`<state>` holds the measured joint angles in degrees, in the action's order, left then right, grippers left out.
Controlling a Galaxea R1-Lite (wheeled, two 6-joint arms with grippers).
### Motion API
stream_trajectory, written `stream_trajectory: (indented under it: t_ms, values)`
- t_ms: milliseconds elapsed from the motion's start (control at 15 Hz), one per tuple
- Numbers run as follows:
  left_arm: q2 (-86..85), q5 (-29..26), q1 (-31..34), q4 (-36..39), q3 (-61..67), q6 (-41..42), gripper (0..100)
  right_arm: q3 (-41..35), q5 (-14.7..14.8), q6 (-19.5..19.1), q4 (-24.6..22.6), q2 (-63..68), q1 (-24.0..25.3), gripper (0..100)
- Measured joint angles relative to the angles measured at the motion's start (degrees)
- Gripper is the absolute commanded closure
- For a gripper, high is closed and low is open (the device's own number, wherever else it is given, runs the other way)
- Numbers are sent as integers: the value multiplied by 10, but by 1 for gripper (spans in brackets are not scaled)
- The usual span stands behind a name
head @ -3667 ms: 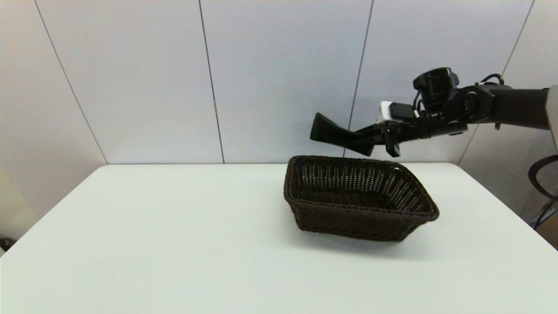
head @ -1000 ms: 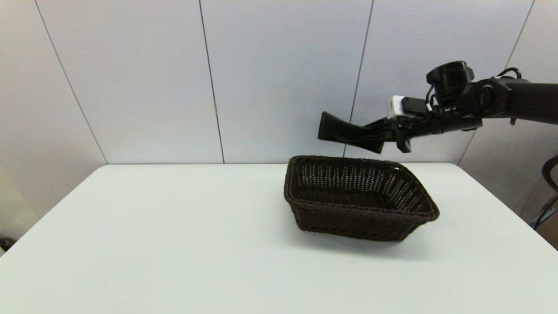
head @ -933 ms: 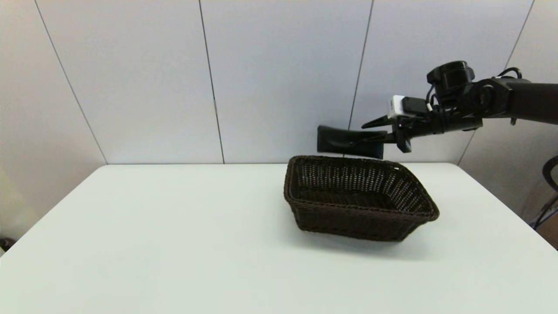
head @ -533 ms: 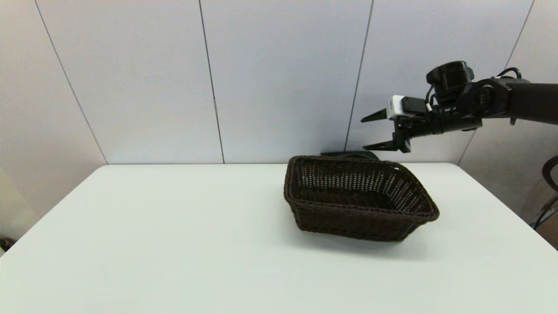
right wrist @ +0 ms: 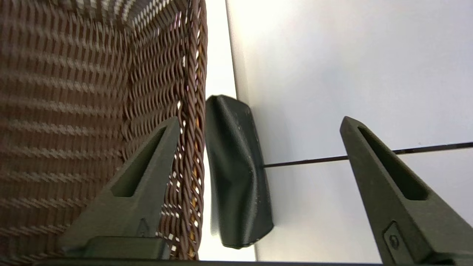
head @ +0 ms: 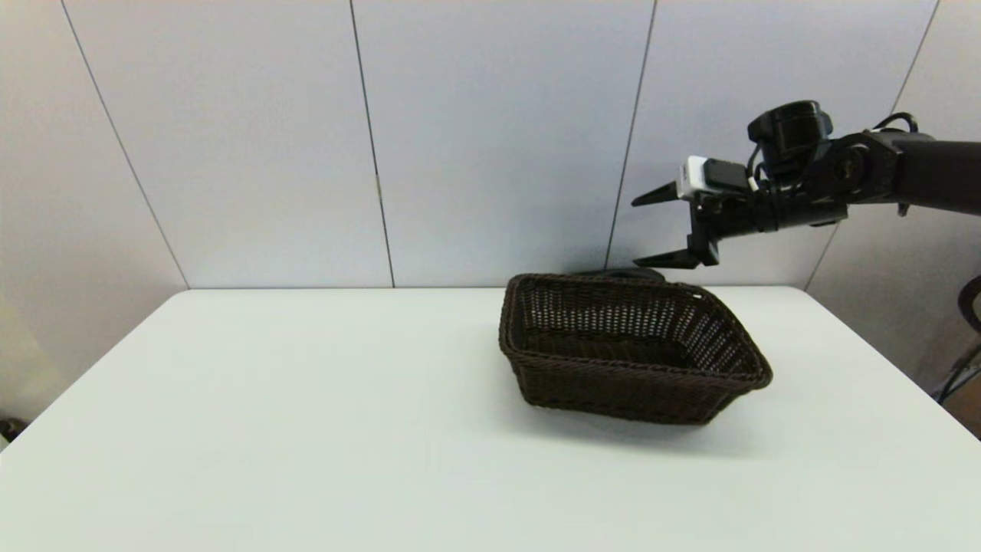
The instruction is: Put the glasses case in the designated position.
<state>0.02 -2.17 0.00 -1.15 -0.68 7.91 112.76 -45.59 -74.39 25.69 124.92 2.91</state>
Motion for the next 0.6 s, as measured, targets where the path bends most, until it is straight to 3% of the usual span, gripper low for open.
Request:
stream_trajectory:
  t_ms: [333, 600]
  values:
    - [0, 0, 0, 0, 0, 0, 0, -7, 3, 123, -1, -44, -2, 0]
    - [0, 0, 0, 0, 0, 0, 0, -13, 58, 255, -2, -98, -20, 0]
